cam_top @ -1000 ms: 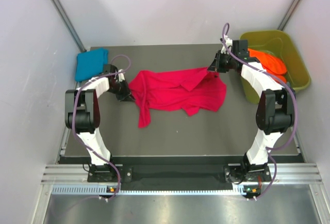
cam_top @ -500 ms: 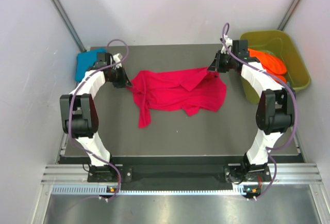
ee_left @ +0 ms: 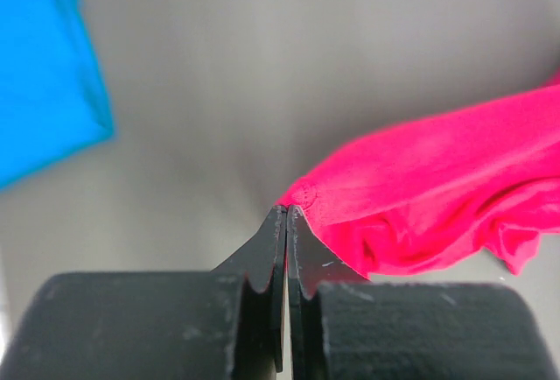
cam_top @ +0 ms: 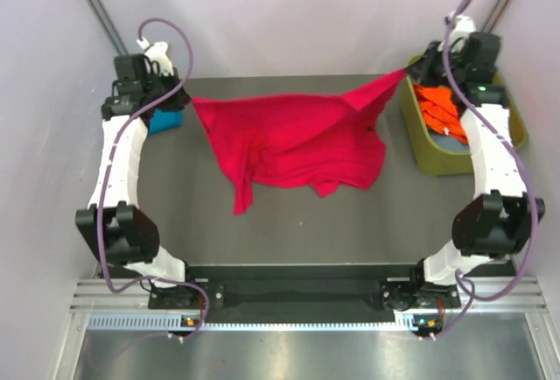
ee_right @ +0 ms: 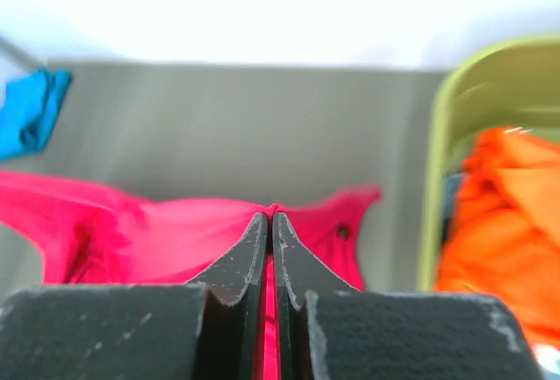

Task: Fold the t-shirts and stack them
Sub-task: Flatten the tshirt out

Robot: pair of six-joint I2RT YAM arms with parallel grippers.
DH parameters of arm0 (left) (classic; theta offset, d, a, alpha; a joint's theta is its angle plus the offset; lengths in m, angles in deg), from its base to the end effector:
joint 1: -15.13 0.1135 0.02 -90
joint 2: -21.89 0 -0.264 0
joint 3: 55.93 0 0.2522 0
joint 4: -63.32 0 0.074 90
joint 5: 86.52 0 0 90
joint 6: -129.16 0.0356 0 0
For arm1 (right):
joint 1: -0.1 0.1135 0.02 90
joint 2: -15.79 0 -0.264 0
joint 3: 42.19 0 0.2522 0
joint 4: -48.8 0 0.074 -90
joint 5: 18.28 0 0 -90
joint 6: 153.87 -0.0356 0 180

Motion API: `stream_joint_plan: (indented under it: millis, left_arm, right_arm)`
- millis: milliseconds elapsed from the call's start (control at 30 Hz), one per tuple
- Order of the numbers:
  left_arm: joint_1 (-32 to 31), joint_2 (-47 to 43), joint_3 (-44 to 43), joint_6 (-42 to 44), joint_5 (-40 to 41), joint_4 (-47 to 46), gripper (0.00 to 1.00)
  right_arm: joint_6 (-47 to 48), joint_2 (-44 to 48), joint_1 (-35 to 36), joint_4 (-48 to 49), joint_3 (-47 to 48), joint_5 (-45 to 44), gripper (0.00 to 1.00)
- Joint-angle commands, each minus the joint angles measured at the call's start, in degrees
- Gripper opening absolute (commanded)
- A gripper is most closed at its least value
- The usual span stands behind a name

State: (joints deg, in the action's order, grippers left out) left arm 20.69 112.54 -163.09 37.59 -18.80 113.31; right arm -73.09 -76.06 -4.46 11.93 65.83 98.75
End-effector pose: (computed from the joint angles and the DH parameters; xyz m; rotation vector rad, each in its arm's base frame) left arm 0.3536 0.0209 0.3902 0.0920 2.1274 -0.3771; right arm 0.3697 -0.0133 0.4102 -0.0853 1.9218 0.5091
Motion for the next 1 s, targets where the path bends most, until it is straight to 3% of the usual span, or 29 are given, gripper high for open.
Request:
stream_joint_plan:
  millis: [0,233,633,767,967]
  left_arm:
    - [-0.03,-11.60,2.07,5.86,2.06,-2.47,0.00]
    - [-0.03,-27.27,7.80,6.92,-1.43,-3.63,0.00]
    - [-0.03,-45.99,1.92,9.65,2.68,-2.56,0.00]
    - [-0.03,-47.32,-1.06,9.74,5.75,-5.46,0.00]
    - [-0.11,-46.45,-4.41,9.91,8.31,-10.12,0.00]
  right_arm:
    - [0.25,8.61,-2.21,-0.26,3.83,1.36,0.00]
    - [-0.36,24.76,-2.56,-3.86,0.05,4.52,0.00]
    - [0.07,51.93,-2.56,-8.62,-1.45,0.67,0.00]
    - [0.51,54.24,-2.56,-8.70,2.67,-3.11,0.00]
    - [0.95,50.38,-3.18,-8.70,13.66,-6.28,0.00]
